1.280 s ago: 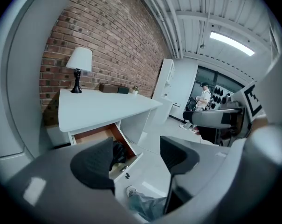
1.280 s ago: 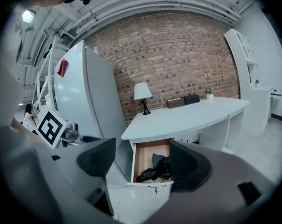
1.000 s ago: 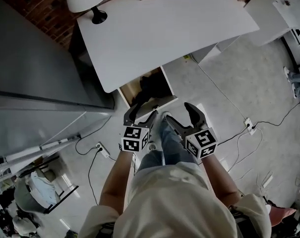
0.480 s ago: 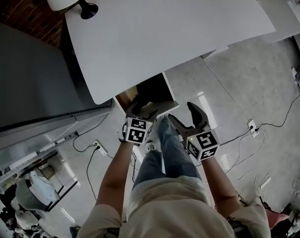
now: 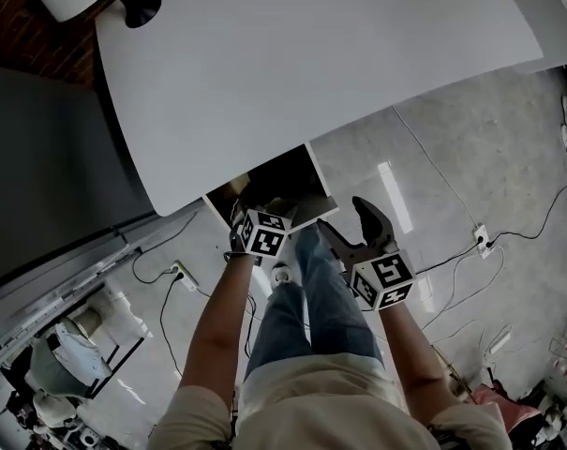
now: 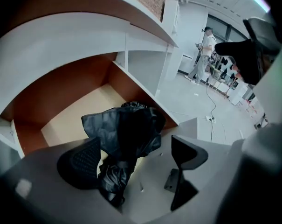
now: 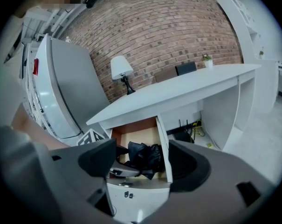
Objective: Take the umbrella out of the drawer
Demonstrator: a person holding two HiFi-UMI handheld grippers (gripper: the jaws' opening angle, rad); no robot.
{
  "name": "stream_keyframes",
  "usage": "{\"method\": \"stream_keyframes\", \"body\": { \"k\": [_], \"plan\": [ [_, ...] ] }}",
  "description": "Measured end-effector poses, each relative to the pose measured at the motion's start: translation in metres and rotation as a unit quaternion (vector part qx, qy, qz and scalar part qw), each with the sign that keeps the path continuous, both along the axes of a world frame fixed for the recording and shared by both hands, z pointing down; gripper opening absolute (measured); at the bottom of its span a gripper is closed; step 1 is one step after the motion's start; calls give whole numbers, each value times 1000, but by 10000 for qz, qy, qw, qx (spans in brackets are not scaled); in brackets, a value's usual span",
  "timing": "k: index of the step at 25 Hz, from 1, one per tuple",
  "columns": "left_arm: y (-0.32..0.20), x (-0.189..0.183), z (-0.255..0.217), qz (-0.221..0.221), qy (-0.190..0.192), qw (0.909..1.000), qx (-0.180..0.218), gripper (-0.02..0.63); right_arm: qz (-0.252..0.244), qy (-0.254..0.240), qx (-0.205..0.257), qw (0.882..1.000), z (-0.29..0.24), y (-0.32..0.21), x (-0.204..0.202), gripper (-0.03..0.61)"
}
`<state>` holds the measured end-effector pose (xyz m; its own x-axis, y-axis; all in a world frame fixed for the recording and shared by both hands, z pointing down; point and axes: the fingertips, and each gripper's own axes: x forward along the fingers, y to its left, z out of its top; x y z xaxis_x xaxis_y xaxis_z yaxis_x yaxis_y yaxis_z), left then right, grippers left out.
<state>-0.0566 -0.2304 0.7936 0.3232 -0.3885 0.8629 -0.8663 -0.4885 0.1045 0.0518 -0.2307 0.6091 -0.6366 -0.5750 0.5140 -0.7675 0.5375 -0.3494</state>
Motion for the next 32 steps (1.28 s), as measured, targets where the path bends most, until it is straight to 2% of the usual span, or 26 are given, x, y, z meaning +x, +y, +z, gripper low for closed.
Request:
{"method": "stream_keyframes", "body": {
  "k": [5, 11, 18, 25, 27, 29, 32],
  "plan": [
    [-14, -6, 31, -131, -259, 9995, -119, 469, 140, -56, -170, 9997, 19, -7, 6, 328],
    [-24, -2, 64, 93, -528, 9979, -362, 476, 318, -75, -293, 9990, 35, -12, 16, 327],
    [-30, 3, 87, 192, -816, 9959, -352, 476, 508, -157, -469, 9975, 49, -15, 29, 324],
    [-41, -5, 102, 40, -1217, 9921, -308, 468, 613, -285, -586, 9960, 58, -20, 36, 314],
    [-42, -8, 102, -1, -1350, 9906, -227, 438, 612, -301, -607, 9958, 59, -19, 37, 311],
    [-44, -13, 100, -54, -1458, 9892, -161, 375, 608, -305, -600, 9959, 59, -19, 36, 311],
    [-44, -15, 99, -6, -1416, 9896, -242, 315, 603, -309, -578, 9960, 57, -19, 34, 308]
  ]
}}
